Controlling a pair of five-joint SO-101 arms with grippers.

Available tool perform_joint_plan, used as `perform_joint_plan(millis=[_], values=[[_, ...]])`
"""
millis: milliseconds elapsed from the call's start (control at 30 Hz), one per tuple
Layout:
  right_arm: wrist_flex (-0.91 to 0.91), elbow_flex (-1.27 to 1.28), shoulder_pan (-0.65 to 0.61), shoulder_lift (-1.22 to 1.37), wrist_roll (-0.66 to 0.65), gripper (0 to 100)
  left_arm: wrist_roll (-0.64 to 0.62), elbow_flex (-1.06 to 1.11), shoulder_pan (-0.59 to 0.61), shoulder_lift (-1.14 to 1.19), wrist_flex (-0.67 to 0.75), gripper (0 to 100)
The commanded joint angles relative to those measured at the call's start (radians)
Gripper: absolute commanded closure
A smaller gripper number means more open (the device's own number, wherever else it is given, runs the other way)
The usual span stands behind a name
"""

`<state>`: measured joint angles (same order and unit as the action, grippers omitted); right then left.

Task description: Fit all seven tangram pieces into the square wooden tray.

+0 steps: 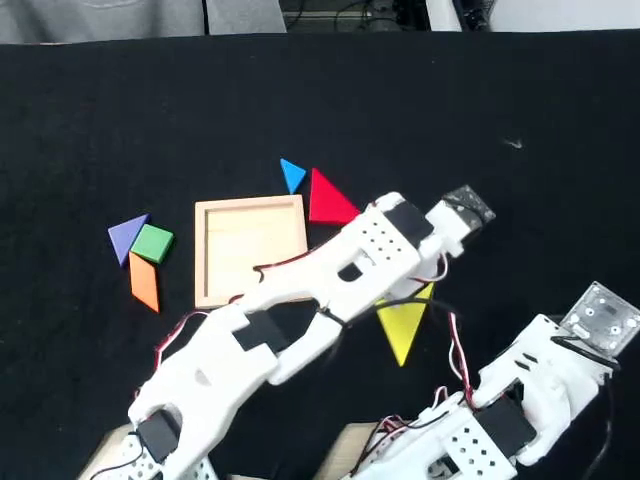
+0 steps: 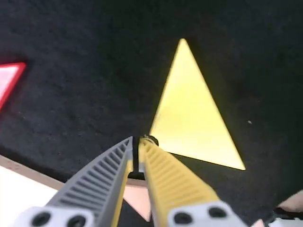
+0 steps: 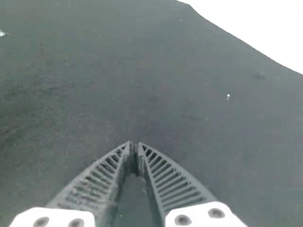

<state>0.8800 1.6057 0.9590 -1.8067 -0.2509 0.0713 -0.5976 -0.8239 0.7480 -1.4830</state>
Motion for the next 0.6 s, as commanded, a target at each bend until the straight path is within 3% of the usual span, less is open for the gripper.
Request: perform_joint_plan(millis=[0, 333, 567], values=[[-0.023, -0.005, 0.015, -0.094, 0.008, 98.6, -0.08, -0.036, -0.058, -0.003, -0.003, 97], [-0.023, -0.005, 0.017, -0.096, 0.008, 98.7, -0.178, -0.114, -0.211, -0.002, -0.008, 97], [-0.023, -0.002, 0.017, -0.096, 0.008, 98.7, -0.184, -0.114, -0.213, 0.054, 0.055, 97]])
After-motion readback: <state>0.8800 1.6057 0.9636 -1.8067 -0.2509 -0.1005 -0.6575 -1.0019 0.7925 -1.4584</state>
